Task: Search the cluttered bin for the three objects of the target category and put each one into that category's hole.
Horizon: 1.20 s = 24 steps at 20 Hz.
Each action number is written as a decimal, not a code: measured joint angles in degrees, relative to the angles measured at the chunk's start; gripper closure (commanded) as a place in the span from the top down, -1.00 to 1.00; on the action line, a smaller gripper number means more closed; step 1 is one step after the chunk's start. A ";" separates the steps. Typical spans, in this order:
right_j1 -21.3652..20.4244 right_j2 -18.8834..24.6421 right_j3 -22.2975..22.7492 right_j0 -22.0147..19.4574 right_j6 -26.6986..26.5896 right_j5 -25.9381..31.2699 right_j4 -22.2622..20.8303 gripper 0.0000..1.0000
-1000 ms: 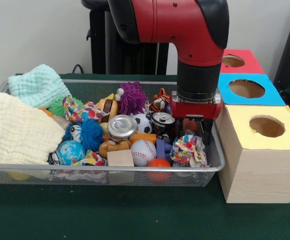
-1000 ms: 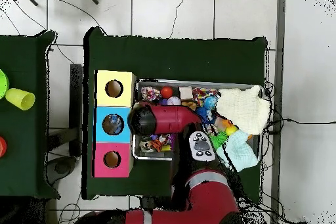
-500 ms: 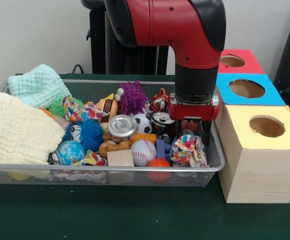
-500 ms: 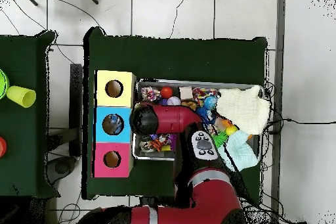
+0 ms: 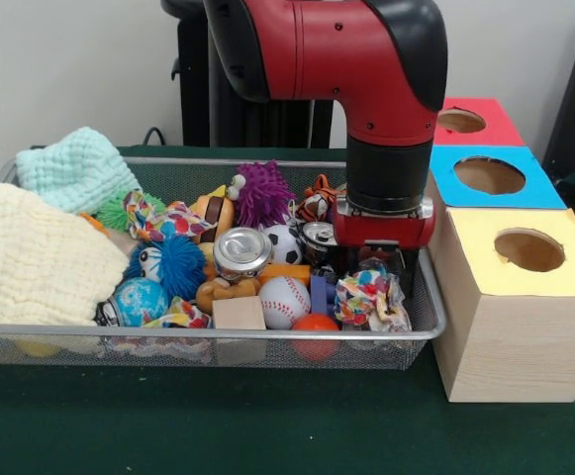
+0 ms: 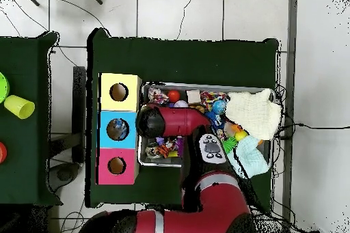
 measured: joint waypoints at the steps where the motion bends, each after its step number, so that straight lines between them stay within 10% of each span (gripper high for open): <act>1: 0.45 -0.21 -0.71 0.17 0.00 -0.06 0.01 1.00; 12: 4.04 -0.98 -4.08 0.44 0.00 -0.02 -0.01 1.00; 13: 4.92 -0.98 -4.60 0.50 0.00 -0.04 0.00 -1.00; 24: 5.10 -1.10 -4.38 1.11 0.00 -0.28 0.00 -1.00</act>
